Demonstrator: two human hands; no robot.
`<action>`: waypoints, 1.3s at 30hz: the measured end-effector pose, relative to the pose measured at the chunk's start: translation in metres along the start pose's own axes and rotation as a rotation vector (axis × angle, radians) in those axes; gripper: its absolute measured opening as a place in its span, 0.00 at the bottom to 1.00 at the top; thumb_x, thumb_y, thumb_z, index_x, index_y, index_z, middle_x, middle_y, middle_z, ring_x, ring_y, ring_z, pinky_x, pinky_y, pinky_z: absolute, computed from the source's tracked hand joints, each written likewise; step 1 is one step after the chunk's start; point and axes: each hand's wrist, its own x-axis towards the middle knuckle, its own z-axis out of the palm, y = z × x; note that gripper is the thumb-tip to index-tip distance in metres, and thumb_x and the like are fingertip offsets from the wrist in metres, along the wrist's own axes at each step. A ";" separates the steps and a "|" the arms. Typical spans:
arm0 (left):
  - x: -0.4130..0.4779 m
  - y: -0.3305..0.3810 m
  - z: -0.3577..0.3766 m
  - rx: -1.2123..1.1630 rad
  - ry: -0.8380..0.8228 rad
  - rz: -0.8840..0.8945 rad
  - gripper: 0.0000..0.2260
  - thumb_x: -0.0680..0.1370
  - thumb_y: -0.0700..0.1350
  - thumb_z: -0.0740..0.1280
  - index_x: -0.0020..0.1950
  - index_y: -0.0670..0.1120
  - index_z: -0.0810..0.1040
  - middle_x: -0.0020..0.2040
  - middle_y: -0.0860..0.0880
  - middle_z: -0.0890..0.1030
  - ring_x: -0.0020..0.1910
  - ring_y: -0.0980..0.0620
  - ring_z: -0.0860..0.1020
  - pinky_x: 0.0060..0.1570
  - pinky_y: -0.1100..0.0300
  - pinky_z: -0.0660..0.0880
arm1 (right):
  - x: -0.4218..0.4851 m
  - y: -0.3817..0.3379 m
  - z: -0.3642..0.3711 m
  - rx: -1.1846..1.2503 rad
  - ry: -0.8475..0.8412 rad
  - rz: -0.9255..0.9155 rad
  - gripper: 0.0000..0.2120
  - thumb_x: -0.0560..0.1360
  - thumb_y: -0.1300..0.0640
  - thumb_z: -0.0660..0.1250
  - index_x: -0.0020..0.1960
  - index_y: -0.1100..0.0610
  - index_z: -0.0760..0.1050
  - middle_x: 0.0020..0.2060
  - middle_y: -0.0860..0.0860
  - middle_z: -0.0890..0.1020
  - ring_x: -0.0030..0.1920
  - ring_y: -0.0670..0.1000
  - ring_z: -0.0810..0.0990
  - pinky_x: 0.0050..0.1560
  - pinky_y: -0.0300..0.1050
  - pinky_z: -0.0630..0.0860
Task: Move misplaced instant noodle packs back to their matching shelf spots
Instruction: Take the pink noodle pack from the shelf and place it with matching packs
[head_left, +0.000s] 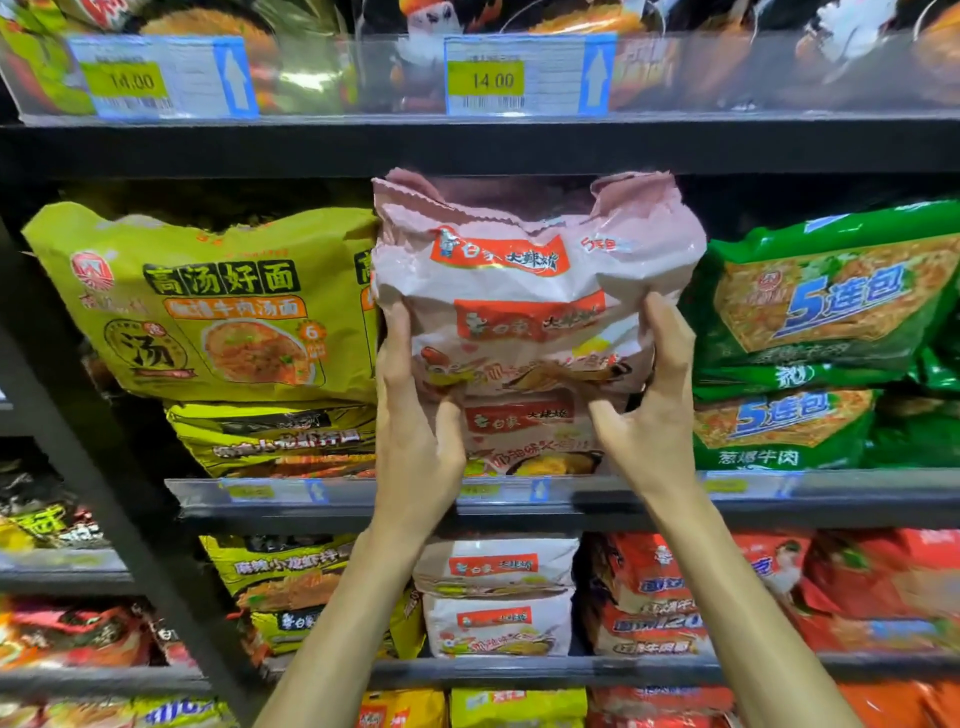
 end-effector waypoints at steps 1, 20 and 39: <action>0.001 0.001 0.003 0.012 0.021 0.008 0.39 0.79 0.29 0.64 0.82 0.53 0.49 0.81 0.58 0.55 0.81 0.52 0.54 0.80 0.63 0.52 | 0.003 0.000 0.000 0.014 -0.014 0.025 0.49 0.65 0.78 0.69 0.74 0.44 0.55 0.72 0.56 0.62 0.74 0.37 0.61 0.69 0.27 0.60; 0.014 0.011 0.011 0.144 0.030 -0.006 0.32 0.82 0.31 0.59 0.83 0.46 0.51 0.80 0.39 0.57 0.81 0.47 0.57 0.69 0.76 0.54 | 0.014 -0.004 0.006 -0.133 -0.051 0.160 0.49 0.71 0.63 0.72 0.79 0.36 0.47 0.74 0.26 0.55 0.68 0.55 0.75 0.56 0.57 0.79; 0.012 0.011 -0.001 0.061 -0.044 -0.008 0.30 0.83 0.31 0.59 0.83 0.43 0.53 0.81 0.40 0.57 0.82 0.46 0.55 0.74 0.74 0.52 | 0.013 -0.006 -0.013 -0.023 -0.152 0.198 0.44 0.74 0.64 0.73 0.80 0.46 0.51 0.73 0.31 0.58 0.72 0.27 0.56 0.65 0.22 0.59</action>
